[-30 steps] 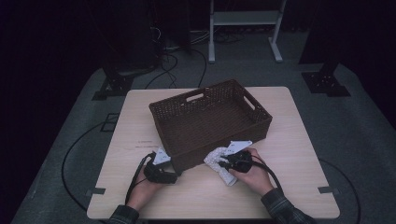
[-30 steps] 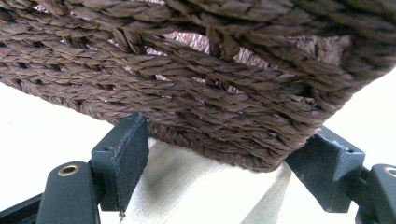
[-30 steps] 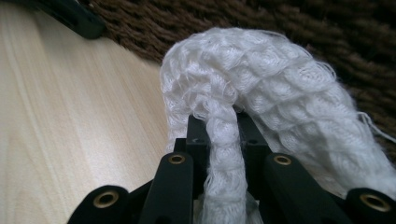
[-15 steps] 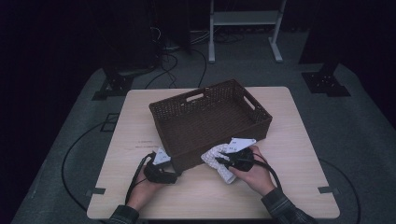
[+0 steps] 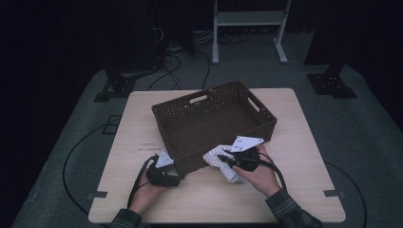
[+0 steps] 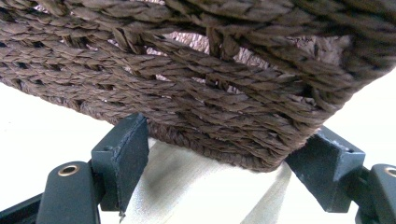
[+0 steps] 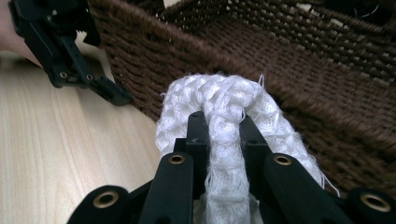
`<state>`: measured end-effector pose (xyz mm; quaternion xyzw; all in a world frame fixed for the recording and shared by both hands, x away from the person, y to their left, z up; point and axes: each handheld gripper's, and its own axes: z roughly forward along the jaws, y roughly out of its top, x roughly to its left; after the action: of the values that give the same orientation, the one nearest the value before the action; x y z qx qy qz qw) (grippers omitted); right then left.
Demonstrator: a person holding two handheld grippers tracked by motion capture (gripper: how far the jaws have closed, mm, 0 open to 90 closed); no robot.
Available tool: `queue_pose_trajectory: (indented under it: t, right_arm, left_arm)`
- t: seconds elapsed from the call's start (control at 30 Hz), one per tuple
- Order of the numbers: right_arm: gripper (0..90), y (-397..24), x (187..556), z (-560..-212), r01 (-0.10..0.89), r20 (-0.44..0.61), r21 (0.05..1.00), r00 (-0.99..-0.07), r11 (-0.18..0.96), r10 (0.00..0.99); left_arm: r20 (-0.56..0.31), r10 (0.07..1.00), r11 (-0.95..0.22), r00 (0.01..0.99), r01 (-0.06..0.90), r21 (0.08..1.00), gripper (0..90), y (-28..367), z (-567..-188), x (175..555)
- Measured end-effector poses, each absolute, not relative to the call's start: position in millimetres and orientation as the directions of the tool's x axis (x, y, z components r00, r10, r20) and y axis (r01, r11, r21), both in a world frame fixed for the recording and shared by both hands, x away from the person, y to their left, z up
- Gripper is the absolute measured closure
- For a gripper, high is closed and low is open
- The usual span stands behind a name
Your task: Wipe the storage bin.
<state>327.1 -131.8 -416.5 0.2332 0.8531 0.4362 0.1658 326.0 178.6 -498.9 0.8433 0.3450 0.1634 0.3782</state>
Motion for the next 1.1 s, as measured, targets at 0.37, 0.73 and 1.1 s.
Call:
queue_pose_trajectory:
  t: [0.37,0.73,1.1]
  right_arm:
    - [78.2,-132.2,319.8,-400.5,0.217,-0.093,0.848,-0.837,0.483,0.539]
    - [78.2,-126.3,321.8,-402.0,0.223,-0.068,0.851,-0.851,0.476,0.521]
    - [78.3,-117.2,329.0,-419.3,0.252,-0.053,0.822,-0.859,0.511,0.509]
  left_arm:
    - [0.018,0.703,-0.483,0.711,0.458,0.746,22.9,179.0,-498.6,326.0]
    - [0.018,0.703,-0.483,0.711,0.458,0.746,22.9,179.0,-498.6,326.1]
    - [0.014,0.706,-0.476,0.708,0.459,0.751,22.9,178.6,-498.9,326.0]
